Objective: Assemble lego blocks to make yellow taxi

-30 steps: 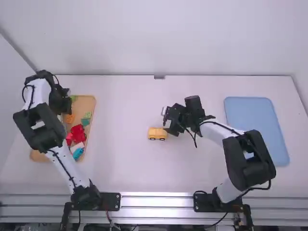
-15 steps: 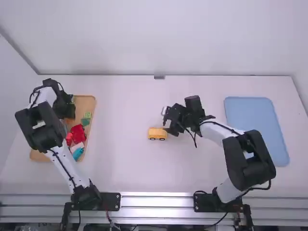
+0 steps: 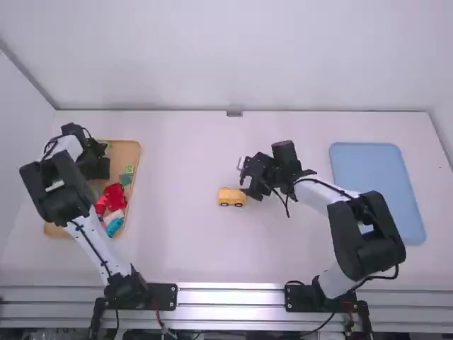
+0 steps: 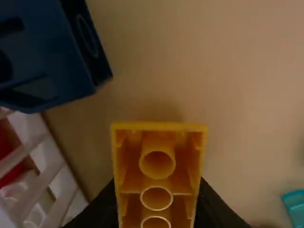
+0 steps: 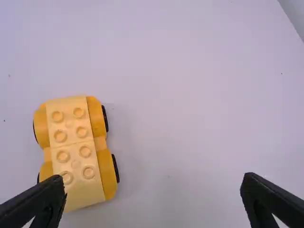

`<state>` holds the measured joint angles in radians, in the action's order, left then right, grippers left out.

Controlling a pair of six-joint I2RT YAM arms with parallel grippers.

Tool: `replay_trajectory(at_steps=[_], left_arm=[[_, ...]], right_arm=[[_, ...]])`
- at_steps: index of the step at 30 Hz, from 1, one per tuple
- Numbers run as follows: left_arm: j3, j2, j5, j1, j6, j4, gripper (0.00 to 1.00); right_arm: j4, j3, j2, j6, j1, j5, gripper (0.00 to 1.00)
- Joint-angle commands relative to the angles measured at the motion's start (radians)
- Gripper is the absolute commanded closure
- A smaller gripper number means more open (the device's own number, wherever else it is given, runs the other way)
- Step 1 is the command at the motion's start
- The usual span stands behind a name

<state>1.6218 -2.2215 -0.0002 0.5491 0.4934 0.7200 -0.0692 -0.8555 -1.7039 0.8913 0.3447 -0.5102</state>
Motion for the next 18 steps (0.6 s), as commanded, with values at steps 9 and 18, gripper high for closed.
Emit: replay_trajectory(at_steps=[9, 18], left_arm=[[0.013, 0.028, 0.044, -0.007, -0.029, 0.028, 0.87], [-0.126, 0.317, 0.222, -0.085, 0.054, -0.027, 0.97]], right_arm=[[-0.032, -0.008, 0.020, -0.068, 0.003, -0.012, 0.01], [-0.228, -0.008, 0.019, -0.319, 0.002, -0.077, 0.02]])
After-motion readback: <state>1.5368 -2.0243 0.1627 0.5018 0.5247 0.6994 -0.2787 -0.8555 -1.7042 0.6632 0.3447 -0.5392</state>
